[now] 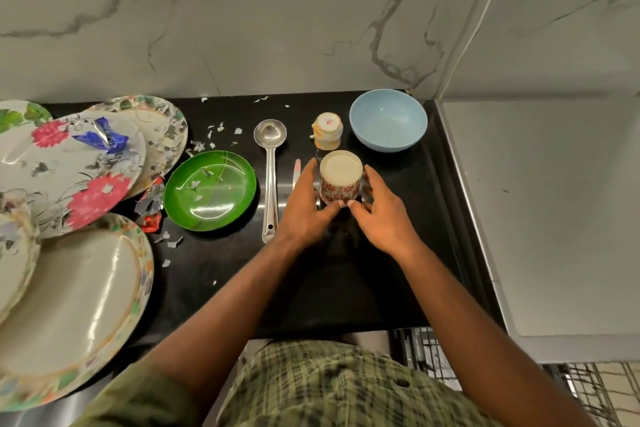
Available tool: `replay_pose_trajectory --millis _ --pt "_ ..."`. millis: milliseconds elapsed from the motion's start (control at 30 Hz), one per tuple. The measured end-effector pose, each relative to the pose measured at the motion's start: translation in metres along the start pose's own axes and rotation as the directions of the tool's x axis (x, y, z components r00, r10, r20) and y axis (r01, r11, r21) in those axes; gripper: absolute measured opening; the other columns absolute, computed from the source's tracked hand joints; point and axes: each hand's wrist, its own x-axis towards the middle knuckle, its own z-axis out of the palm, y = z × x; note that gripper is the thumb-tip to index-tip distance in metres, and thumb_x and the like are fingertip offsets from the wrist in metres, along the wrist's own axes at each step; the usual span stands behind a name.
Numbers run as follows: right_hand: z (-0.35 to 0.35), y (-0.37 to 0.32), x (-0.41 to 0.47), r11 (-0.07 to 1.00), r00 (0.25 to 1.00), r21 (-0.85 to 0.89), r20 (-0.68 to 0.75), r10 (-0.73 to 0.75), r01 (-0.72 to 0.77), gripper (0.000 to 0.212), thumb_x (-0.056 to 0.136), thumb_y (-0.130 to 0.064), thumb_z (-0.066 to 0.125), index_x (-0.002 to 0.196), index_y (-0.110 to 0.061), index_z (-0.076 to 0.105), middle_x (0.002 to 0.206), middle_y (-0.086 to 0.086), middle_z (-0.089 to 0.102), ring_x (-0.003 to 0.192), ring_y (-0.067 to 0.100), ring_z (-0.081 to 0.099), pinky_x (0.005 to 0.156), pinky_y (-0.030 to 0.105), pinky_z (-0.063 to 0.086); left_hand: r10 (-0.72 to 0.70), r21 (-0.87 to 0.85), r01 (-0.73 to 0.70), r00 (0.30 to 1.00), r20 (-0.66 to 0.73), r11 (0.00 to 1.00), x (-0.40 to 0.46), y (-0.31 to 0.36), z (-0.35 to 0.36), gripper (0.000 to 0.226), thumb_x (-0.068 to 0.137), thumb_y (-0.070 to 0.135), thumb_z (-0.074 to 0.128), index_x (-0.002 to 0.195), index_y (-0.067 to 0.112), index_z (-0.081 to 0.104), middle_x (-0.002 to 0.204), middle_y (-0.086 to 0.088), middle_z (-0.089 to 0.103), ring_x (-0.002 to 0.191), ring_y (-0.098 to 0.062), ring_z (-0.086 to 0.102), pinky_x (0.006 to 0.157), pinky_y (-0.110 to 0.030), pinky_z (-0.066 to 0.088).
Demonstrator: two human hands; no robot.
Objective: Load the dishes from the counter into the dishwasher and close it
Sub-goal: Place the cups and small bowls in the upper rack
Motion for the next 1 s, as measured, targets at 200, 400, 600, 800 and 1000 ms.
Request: replay_pose_trajectory --millis 200,400,600,800,1000 --pt "0.013 -0.001 0.005 0.999 0.996 0.008 -0.078 0.037 -0.037 0.074 0.099 -0.018 0.069 0.160 -0.038 0.033 0.156 -0.007 0.051 0.145 0.015 0.047 0.121 0.044 0.040 0.078 -0.011 -0.077 0.997 0.014 0.997 0.014 -0.005 0.003 0.069 0.085 0.026 0.075 0.144 0.045 0.045 0.142 0.018 0.057 0.135 -0.003 0.051 0.115 -0.040 0.047" --pt "0.014 0.009 -0.017 1.000 0.990 0.004 -0.137 -0.023 0.024 0.071 0.098 -0.018 0.071 0.156 -0.042 0.039 0.147 -0.011 0.060 0.137 0.008 0.055 0.117 0.041 0.047 0.077 0.006 -0.077 0.997 0.025 0.997 0.001 -0.011 0.007 0.071 0.085 0.033 0.081 0.146 0.042 0.047 0.142 0.020 0.057 0.135 -0.003 0.052 0.113 -0.037 0.048" --pt "0.002 0.021 -0.043 0.999 0.982 0.012 -0.183 -0.037 0.040 0.070 0.097 -0.018 0.072 0.156 -0.041 0.040 0.142 -0.013 0.063 0.129 -0.002 0.055 0.113 0.025 0.045 0.060 -0.012 -0.060 0.996 0.060 0.998 -0.014 -0.003 0.020 0.075 0.084 0.032 0.085 0.148 0.039 0.046 0.143 0.022 0.055 0.134 -0.004 0.052 0.111 -0.041 0.050" --pt "-0.021 0.040 -0.076 0.999 0.962 0.027 -0.271 -0.020 0.029 0.070 0.098 -0.020 0.071 0.158 -0.037 0.039 0.145 -0.012 0.061 0.134 0.001 0.055 0.116 0.026 0.044 0.103 -0.026 -0.100 0.978 0.180 0.995 -0.024 0.020 0.043 0.075 0.084 0.037 0.083 0.147 0.046 0.044 0.146 0.022 0.052 0.139 -0.006 0.048 0.115 -0.050 0.046" --pt "-0.049 0.071 -0.119 0.998 0.922 0.043 -0.385 0.051 -0.038 0.070 0.098 -0.023 0.072 0.160 -0.032 0.039 0.146 -0.009 0.062 0.133 0.003 0.056 0.113 0.024 0.045 0.177 -0.039 -0.174 0.928 0.327 0.984 -0.035 0.044 0.088 0.076 0.085 0.033 0.084 0.150 0.035 0.046 0.146 0.014 0.055 0.137 -0.007 0.051 0.112 -0.046 0.050"
